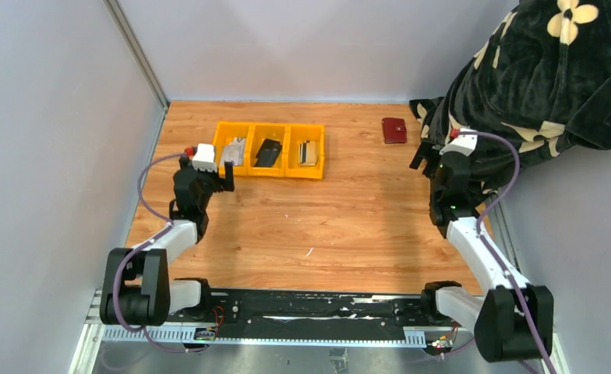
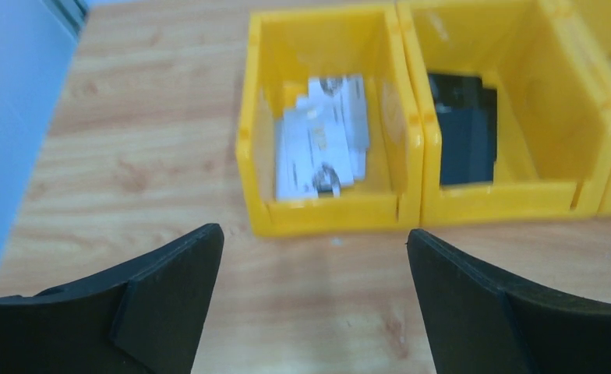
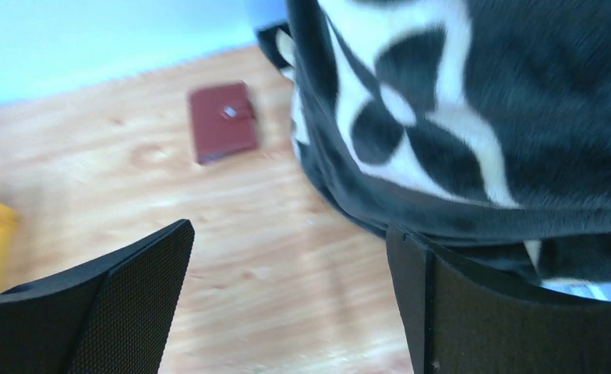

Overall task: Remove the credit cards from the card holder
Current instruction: Move the card holder to the center of the board.

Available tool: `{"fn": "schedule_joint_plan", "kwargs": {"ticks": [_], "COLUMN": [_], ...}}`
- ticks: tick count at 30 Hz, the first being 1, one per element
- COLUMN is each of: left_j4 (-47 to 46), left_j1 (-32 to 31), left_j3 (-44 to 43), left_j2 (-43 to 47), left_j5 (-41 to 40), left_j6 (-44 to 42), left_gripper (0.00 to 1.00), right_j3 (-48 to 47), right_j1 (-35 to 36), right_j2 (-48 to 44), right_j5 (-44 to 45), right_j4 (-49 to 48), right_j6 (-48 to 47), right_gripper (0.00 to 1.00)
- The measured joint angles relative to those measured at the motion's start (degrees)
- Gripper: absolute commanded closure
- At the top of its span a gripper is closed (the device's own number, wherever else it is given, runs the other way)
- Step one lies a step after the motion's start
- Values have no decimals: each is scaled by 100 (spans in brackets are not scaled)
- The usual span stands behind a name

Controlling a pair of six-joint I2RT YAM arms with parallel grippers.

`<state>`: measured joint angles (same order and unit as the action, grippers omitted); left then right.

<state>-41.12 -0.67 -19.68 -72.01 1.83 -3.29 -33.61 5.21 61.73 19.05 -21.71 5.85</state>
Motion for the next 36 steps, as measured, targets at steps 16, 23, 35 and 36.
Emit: {"fn": "schedule_joint_plan", "kwargs": {"ticks": [16,23,35,36], "left_j4": [5646,6487,7029,7049], "left_j1": [1054,1058,1058,1058], "left_j3": [-3541,-4013,-4022,-4028], "left_j2": [498,168,-83,-87], "left_j5": [1843,2074,2332,2352], "left_j6": [-555,-581,-573,-575], "left_gripper": [0,0,0,0], "right_j3": [-1971,-3982,-6120,-6218], "right_j1": [1895,2566,1687,1600], "right_j2": [1237,3191,5440,5530], "right_j5": [-496,437,955,946], "right_j4": [2367,3156,3853,3880], "right_j6": [1943,1226,442,435], "right_gripper": [5,2,2,2]}}
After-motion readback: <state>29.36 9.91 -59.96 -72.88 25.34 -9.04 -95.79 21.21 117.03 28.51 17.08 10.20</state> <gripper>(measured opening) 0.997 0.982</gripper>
